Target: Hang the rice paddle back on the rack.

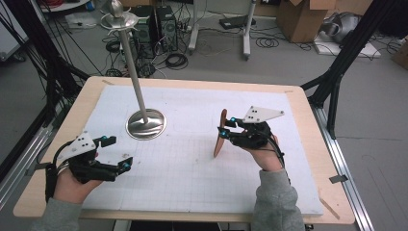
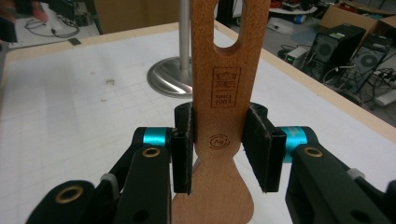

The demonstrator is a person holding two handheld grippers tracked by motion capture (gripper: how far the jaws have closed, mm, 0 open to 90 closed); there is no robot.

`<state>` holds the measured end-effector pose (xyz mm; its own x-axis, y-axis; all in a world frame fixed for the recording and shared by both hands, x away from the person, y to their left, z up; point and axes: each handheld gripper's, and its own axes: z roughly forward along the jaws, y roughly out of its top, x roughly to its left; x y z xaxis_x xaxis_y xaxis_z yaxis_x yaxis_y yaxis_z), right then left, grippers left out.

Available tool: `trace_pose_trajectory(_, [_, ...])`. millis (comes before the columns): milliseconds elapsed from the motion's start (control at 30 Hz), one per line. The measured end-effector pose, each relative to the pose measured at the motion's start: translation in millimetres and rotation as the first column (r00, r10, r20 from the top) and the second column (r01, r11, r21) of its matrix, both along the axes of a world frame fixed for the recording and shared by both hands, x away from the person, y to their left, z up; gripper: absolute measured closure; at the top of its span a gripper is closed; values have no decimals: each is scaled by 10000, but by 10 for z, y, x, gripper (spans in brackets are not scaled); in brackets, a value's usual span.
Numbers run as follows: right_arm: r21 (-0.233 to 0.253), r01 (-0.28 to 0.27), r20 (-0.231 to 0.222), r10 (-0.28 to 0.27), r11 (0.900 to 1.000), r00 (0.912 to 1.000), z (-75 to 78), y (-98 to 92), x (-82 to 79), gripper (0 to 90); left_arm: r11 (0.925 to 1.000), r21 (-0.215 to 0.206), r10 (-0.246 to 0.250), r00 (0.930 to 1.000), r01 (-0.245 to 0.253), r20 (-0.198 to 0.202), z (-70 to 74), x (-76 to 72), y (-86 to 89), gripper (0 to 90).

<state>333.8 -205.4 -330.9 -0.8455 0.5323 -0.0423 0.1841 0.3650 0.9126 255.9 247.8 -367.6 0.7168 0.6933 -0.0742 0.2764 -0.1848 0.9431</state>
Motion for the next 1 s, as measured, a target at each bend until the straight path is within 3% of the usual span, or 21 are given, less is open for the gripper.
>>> trace_pose_trajectory(400, [36,-215,-89,216,9998,9997,18,8,-11,646,9999,-94,-72,10000,72,15,28,-4,-8,40])
trace_pose_trajectory(600, [183,-264,-45,265,9995,9996,25,5,10,646,10000,83,-39,9993,36,371,83,-50,-46,40])
trace_pose_trajectory(767, [375,-396,-54,399,9985,9992,103,19,-9,646,10000,99,2,9996,-4,299,69,-44,-44,40])
trace_pose_trajectory(1000, [89,-271,-223,273,9996,9994,234,73,58,646,10000,47,49,9999,-50,164,60,-15,-4,40])
